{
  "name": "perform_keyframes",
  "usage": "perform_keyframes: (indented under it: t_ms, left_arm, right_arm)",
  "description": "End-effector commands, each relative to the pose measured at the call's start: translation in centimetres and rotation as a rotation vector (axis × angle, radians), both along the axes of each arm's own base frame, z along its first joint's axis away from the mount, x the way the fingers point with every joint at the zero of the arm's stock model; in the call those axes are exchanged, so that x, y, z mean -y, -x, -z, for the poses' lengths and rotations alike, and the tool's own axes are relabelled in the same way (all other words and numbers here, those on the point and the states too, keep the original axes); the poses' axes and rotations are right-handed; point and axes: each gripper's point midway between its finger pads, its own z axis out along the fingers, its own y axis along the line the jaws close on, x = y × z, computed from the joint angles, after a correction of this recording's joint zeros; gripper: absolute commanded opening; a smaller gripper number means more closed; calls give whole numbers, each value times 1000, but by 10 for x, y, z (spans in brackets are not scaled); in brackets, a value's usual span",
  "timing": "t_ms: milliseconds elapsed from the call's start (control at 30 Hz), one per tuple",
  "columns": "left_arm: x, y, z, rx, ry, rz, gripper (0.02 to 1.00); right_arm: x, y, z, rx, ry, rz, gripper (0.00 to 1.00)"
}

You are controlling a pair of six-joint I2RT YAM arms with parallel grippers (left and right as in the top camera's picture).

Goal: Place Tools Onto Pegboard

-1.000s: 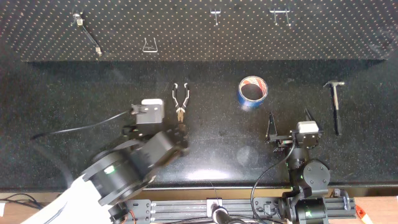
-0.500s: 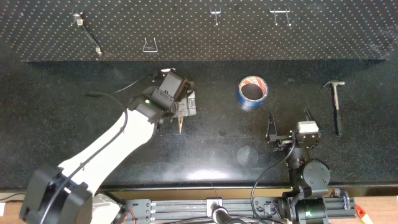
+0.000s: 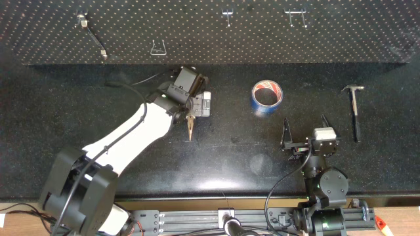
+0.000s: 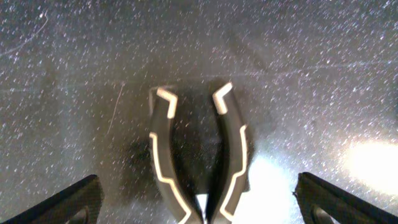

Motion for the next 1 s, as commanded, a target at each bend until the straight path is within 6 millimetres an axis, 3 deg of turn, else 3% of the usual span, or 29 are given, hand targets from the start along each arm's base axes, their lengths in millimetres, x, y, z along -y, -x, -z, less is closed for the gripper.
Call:
perform_keyframes:
  t_ms: [33, 367, 633, 733, 1000]
  left_arm:
    - [4, -7, 8, -20, 0, -21, 996]
    - [-6, -9, 24, -39, -8, -162, 998]
    - [-5, -6, 35, -64, -34, -124, 996]
    - [4, -8, 34, -55, -20, -41, 996]
    - [4, -8, 35, -56, -22, -33, 996]
  right_arm:
    - [-1, 0, 1, -1, 17, -8, 956]
    - [-1, 0, 1, -1, 17, -8, 956]
    - [-1, 0, 1, -1, 17, -8, 956]
    - [-1, 0, 1, -1, 17, -8, 956]
    - [-1, 0, 1, -1, 17, -8, 958]
